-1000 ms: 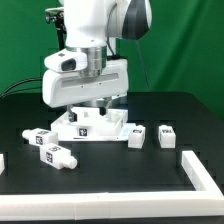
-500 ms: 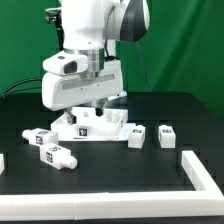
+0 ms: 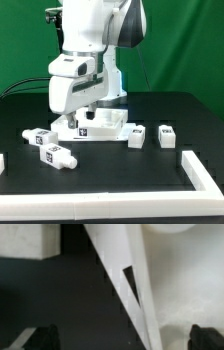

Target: Assemble one leg

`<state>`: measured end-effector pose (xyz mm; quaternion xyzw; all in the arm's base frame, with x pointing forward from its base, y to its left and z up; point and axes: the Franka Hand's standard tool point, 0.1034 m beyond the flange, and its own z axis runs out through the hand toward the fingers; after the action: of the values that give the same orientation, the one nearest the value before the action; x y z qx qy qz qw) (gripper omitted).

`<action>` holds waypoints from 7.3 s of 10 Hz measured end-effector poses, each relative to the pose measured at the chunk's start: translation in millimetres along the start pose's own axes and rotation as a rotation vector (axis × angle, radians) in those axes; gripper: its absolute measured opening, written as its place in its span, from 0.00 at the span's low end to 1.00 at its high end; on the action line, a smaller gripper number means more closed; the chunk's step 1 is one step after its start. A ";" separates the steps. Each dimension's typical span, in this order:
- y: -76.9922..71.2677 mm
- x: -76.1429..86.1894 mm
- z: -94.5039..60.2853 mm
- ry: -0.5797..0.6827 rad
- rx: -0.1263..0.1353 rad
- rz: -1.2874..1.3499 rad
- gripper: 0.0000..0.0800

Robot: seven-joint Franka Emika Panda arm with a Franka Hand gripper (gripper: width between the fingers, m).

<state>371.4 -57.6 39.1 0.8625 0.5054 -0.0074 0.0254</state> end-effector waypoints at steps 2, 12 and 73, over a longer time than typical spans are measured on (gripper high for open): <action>1.9 0.9 -0.6 0.000 -0.003 -0.006 0.81; -17.7 -2.3 32.0 -0.039 0.022 0.038 0.65; 166.1 136.5 26.3 -0.164 0.053 1.085 0.17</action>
Offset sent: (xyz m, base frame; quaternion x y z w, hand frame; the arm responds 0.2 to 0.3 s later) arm 0.0000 0.0000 0.0000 0.0000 0.0000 0.0000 1.0000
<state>583.3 -21.0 13.6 0.9963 -0.0157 -0.0732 0.0433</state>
